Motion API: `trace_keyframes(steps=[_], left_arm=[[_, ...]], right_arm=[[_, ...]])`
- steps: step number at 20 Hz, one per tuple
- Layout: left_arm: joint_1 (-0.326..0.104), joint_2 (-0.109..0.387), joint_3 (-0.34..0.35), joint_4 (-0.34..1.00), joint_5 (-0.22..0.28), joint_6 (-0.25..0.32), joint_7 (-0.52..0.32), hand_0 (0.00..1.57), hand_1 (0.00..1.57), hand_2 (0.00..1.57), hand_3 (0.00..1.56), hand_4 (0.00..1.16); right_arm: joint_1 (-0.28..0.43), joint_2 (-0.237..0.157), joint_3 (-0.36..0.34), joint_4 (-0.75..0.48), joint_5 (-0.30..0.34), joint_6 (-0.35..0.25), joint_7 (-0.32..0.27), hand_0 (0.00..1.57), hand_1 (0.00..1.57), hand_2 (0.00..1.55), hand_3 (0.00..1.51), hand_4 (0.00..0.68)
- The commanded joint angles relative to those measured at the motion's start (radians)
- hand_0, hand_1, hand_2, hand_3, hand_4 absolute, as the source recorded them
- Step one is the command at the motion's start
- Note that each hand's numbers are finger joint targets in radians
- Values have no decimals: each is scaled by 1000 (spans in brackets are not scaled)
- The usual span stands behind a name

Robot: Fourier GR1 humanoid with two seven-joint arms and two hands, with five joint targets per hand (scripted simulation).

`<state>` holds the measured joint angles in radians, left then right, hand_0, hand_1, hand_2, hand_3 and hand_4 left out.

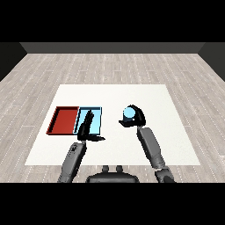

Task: Pick the blue can and put it in the blue box

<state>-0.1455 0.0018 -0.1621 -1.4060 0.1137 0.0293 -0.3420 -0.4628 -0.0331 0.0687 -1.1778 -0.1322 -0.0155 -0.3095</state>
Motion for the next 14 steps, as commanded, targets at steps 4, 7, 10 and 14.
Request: trace_keyframes(steps=[4,7,10,14], left_arm=[[-78,-2,-77,58,5,81,16,0,0,0,0,0],[-147,-2,-39,142,20,29,-5,0,0,0,0,0],[-109,-2,-145,150,51,139,-26,0,0,0,0,0],[-154,-2,-99,200,65,87,15,0,0,0,0,0]], right_arm=[[-38,32,239,-9,-57,-245,19,1435,1435,1433,1406,661],[-32,33,170,6,-35,-163,12,1426,1426,1442,1408,669],[-57,33,205,-10,-58,-200,21,1423,1423,1447,1414,661],[-89,33,143,31,-42,-136,-7,1411,1411,1450,1415,663]])
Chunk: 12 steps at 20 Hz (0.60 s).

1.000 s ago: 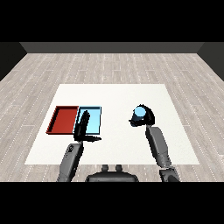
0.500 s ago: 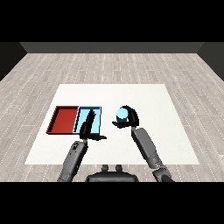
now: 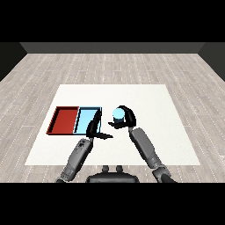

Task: Pick the blue can and put it in the blue box

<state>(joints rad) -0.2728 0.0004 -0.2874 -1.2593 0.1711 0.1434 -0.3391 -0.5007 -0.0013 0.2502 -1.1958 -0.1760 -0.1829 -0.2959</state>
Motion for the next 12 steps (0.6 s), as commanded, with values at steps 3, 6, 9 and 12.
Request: trace_keyframes(steps=[3,6,9,12], left_arm=[[-106,0,-43,178,59,58,-56,0,0,0,0,0],[-90,0,-69,211,66,44,-65,0,0,0,0,0],[-92,0,-127,206,114,78,-88,0,0,0,0,0],[-115,0,-85,207,87,55,-52,0,0,0,0,0]], right_arm=[[16,1,36,-10,-1,-1,-32,1406,1406,1442,1406,666],[48,1,59,-91,-7,-14,-16,1405,1405,1440,1404,674],[14,1,8,-16,-4,49,-30,1404,1404,1439,1403,679],[10,1,112,-21,-52,-33,-54,1394,1394,1454,1416,681]])
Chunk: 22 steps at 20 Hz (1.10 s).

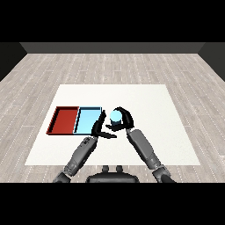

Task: Pick the blue can and put it in the blue box

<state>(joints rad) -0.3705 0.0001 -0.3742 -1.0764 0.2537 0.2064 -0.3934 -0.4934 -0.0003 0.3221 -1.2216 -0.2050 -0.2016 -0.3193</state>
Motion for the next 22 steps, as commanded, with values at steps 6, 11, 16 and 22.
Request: trace_keyframes(steps=[6,11,16,22], left_arm=[[-55,0,-58,15,63,43,24,0,0,0,0,0],[-47,0,-125,38,95,92,-34,0,0,0,0,0],[-21,0,-157,24,72,114,-44,0,0,0,0,0],[-46,0,-124,32,70,85,-45,0,0,0,0,174]], right_arm=[[-7,0,64,-42,31,-50,32,1398,1398,1434,1397,657],[48,0,91,-54,30,-17,-15,1416,1416,1430,1390,653],[-2,0,171,-64,-20,-107,44,1420,1420,1442,1399,617],[5,0,227,-82,-8,-124,49,1319,1319,1426,1395,617]])
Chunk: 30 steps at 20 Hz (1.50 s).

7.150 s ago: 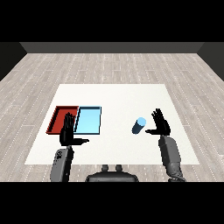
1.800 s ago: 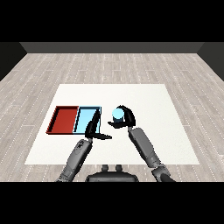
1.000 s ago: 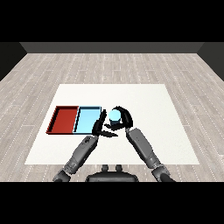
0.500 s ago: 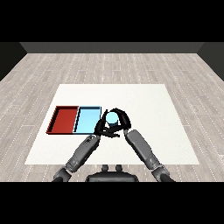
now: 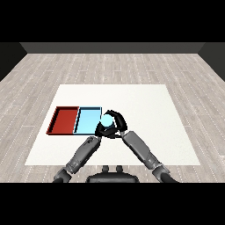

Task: Pick the blue can and put it in the blue box

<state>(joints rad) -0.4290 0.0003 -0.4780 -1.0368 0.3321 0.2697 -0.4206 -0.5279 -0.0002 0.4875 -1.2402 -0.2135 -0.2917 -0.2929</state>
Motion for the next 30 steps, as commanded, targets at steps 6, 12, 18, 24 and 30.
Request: trace_keyframes(steps=[6,12,18,24,30], left_arm=[[-53,5,-21,5,-197,161,83,322,322,480,327,181],[-22,3,-93,-16,-134,196,56,0,0,0,0,428],[-68,2,-18,59,-140,255,43,812,812,853,715,689],[-134,1,-92,137,0,264,-36,831,831,881,738,666],[25,1,-65,8,-9,197,-58,1425,1425,1347,1000,683]], right_arm=[[-24,0,39,36,-46,17,-25,1460,1460,1467,1398,593],[-54,-1,164,40,-72,-97,-49,1454,1454,1460,1393,590],[-90,-1,111,30,-113,-48,-21,1443,1443,1453,1393,602],[-24,-1,163,22,-120,-90,-67,1432,1432,1451,1392,588],[-41,-1,72,2,-185,-12,-10,1267,1267,1371,1326,415]])
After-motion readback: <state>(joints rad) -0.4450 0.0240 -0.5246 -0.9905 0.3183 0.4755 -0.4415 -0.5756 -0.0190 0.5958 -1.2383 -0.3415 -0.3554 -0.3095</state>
